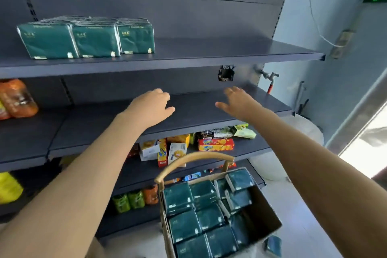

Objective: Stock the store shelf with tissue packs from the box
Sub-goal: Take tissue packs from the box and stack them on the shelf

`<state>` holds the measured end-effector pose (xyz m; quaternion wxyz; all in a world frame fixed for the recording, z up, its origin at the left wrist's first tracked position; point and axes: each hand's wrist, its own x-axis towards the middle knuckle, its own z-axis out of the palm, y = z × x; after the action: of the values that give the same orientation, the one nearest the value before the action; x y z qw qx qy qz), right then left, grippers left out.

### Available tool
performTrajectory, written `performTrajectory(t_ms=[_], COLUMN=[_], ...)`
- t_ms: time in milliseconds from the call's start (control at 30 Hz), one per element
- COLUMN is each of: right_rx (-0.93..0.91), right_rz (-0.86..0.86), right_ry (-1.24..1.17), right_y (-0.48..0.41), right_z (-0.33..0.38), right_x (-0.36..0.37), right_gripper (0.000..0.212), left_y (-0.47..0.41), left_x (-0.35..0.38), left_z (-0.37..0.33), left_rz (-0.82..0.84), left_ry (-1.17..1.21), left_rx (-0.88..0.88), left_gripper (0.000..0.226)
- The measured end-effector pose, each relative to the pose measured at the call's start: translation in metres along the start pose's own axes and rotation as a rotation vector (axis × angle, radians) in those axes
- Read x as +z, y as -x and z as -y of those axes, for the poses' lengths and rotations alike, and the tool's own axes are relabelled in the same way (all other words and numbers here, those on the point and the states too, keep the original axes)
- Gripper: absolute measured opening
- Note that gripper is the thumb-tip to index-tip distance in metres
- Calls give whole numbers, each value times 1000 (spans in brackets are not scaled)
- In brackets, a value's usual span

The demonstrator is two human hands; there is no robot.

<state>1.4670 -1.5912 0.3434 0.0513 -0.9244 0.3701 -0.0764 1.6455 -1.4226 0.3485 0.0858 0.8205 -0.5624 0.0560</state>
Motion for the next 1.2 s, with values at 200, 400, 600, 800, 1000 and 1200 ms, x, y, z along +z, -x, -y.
performTrajectory(t_ms=[200, 400, 600, 800, 1000, 1200], right_rx=[-47, -108, -89, -57, -8, 1], right_rz=[122, 369, 598, 682, 603, 534], right_ry=[-17, -89, -105, -81, -80, 15], right_y=[16, 16, 23, 21, -5, -23], right_z=[-93, -180, -229, -253, -266, -269], right_x=[61, 144, 227, 295, 346, 380], right_gripper=[58, 55, 54, 52, 61, 78], left_y=[2, 10, 29, 37, 9, -5], left_x=[81, 176, 260, 332, 385, 426], left_z=[-71, -122, -155, -170, -153, -135], left_rz=[5, 140, 316, 418, 357, 426], left_ry=[66, 56, 92, 71, 103, 129], left_rx=[-85, -261, -427, -483, -618, -574], left_gripper=[42, 44, 41, 40, 33, 34])
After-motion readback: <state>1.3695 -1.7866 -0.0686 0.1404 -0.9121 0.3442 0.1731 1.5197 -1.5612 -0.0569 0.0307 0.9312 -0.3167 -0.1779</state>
